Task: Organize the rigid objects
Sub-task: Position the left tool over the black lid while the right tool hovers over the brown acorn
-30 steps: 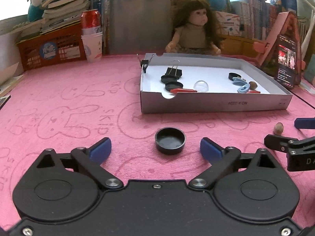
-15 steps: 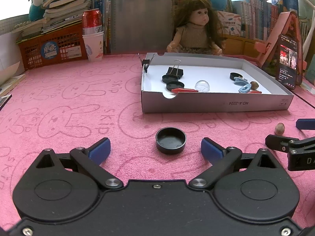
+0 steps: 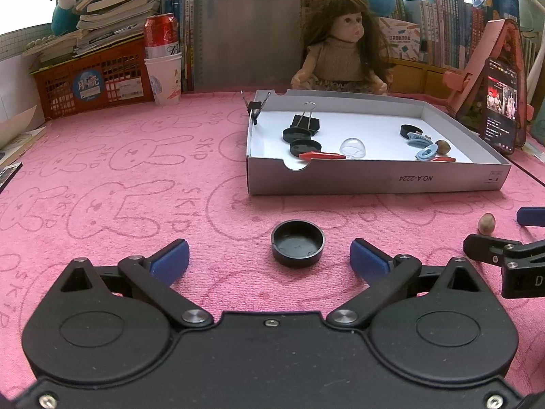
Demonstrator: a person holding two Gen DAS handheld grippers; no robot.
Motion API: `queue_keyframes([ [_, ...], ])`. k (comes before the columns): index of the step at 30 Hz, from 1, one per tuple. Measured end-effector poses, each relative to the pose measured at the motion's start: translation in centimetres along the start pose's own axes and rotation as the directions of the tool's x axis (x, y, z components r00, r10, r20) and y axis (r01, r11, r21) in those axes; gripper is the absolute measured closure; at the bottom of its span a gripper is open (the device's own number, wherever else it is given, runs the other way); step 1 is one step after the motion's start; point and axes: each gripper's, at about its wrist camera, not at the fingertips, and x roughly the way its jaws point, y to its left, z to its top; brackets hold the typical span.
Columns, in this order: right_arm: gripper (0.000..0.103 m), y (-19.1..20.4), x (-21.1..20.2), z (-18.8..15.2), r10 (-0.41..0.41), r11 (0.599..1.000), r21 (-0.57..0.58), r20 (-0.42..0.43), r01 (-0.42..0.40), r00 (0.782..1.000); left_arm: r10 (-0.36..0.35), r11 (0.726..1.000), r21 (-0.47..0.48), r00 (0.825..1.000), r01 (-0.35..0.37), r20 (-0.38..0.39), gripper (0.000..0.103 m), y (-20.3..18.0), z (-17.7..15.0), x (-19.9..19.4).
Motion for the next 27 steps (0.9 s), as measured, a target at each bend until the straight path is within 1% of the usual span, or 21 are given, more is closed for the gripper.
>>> queue_keyframes([
  [6, 0.0, 0.18, -0.1, -0.13, -0.004, 1.0, -0.004, 0.005, 0.004, 1.0, 0.0, 1.0, 0.0, 1.0, 0.0, 0.0, 0.002, 0.0, -0.01, 0.01],
  [15, 0.0, -0.11, -0.13, -0.16, 0.02, 1.0, -0.012, 0.004, -0.02, 1.0, -0.002, 1.0, 0.0, 1.0, 0.002, -0.002, 0.002, 0.04, 0.01, -0.01],
  [20, 0.0, -0.06, -0.09, -0.07, 0.014, 1.0, -0.005, -0.005, -0.014, 1.0, -0.007, 1.0, 0.002, 1.0, 0.007, -0.003, 0.003, 0.0, -0.01, 0.02],
  [22, 0.0, 0.05, -0.13, -0.05, 0.006, 1.0, 0.0, -0.01, -0.006, 1.0, -0.014, 1.0, 0.007, 1.0, 0.014, 0.002, 0.006, -0.07, -0.08, -0.07],
  [25, 0.0, 0.26, -0.16, -0.06, -0.007, 1.0, 0.005, -0.012, 0.007, 1.0, -0.029, 0.999, 0.025, 0.999, 0.028, 0.019, 0.014, -0.28, -0.29, -0.39],
  [27, 0.0, 0.31, -0.18, -0.09, -0.008, 1.0, 0.005, -0.011, 0.008, 1.0, -0.041, 0.999, 0.033, 0.999, 0.041, 0.027, 0.021, -0.38, -0.4, -0.61],
])
